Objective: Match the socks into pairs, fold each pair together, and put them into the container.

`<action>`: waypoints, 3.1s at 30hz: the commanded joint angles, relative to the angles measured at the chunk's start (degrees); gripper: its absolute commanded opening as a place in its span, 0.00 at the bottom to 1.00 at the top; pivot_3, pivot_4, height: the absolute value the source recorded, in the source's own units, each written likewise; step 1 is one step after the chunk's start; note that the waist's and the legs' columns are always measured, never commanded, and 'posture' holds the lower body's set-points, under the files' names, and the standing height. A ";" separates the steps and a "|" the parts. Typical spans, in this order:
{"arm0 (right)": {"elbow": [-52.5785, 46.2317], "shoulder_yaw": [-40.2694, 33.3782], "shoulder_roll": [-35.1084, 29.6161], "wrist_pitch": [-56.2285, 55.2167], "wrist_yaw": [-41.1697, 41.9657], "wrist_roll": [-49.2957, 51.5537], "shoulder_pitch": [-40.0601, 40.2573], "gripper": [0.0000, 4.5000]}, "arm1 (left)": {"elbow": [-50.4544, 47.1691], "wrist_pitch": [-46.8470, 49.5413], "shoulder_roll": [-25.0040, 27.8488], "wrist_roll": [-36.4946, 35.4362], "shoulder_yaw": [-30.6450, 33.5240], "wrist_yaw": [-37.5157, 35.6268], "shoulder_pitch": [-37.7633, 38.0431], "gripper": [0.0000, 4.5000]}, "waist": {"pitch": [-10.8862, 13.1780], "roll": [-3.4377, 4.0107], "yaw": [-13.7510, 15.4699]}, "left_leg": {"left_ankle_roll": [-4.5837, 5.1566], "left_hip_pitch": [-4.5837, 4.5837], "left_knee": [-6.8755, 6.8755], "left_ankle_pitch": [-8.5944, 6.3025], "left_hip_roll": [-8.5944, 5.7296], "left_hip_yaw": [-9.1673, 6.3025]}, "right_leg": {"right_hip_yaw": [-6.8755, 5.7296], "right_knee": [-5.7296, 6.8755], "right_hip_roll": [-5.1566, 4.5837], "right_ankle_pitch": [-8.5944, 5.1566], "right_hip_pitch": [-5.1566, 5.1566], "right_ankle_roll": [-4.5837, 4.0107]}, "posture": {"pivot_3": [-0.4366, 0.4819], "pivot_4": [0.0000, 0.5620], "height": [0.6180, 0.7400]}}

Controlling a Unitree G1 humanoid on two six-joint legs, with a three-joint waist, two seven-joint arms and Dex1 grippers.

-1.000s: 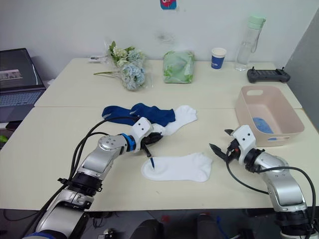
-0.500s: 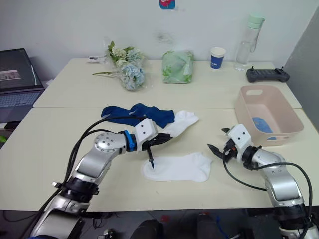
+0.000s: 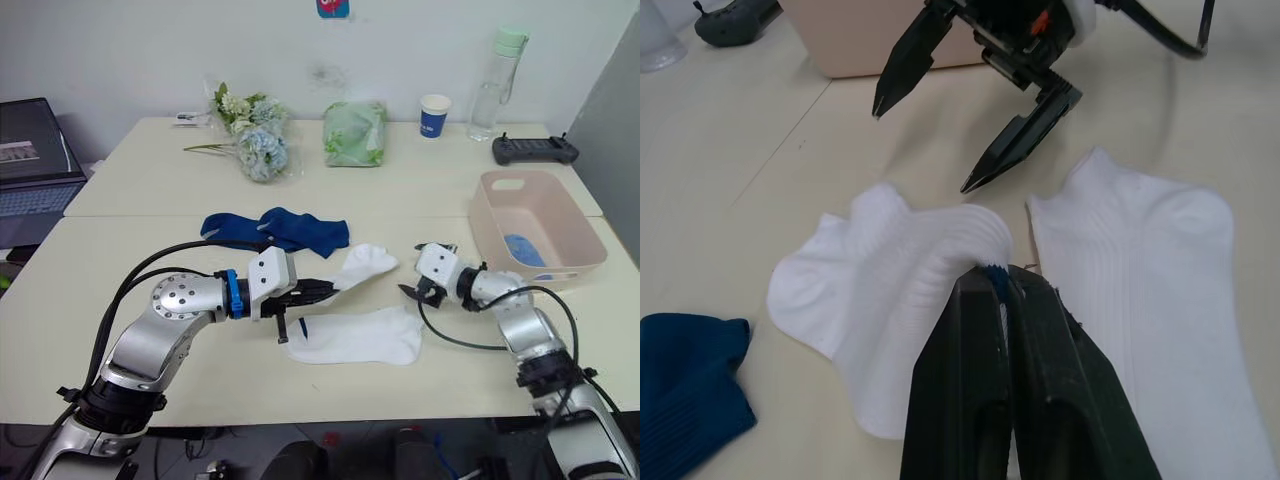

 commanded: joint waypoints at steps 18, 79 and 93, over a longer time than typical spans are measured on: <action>18.70 0.38 4.67 -15.51 2.43 -2.92 -9.88 0.00 | -2.98 -0.80 1.71 -0.16 1.49 2.68 2.16 0.00 | 0.01 0.01 -0.03 | -0.02 -0.01 0.00 0.01 0.01 0.01 | 0.03 0.00 -0.04 0.00 -0.03 -0.01 | 0.48 0.27 1.00; -48.62 -5.28 -25.15 42.48 20.88 30.55 13.10 0.00 | -12.85 30.51 13.39 -31.29 13.93 2.49 18.82 0.00 | 0.13 -0.05 0.33 | 0.03 -0.03 -0.05 -0.02 0.02 -0.23 | -0.20 -0.17 -0.09 -0.04 0.12 -0.04 | 0.48 0.27 1.00; -32.56 0.90 -15.38 29.85 19.12 17.85 6.52 0.00 | -5.61 27.22 10.50 -23.39 9.96 5.28 13.02 0.00 | 0.14 -0.05 0.32 | 0.02 -0.06 -0.05 -0.02 0.02 -0.21 | -0.18 -0.16 -0.10 -0.04 0.07 -0.05 | 0.48 0.27 1.00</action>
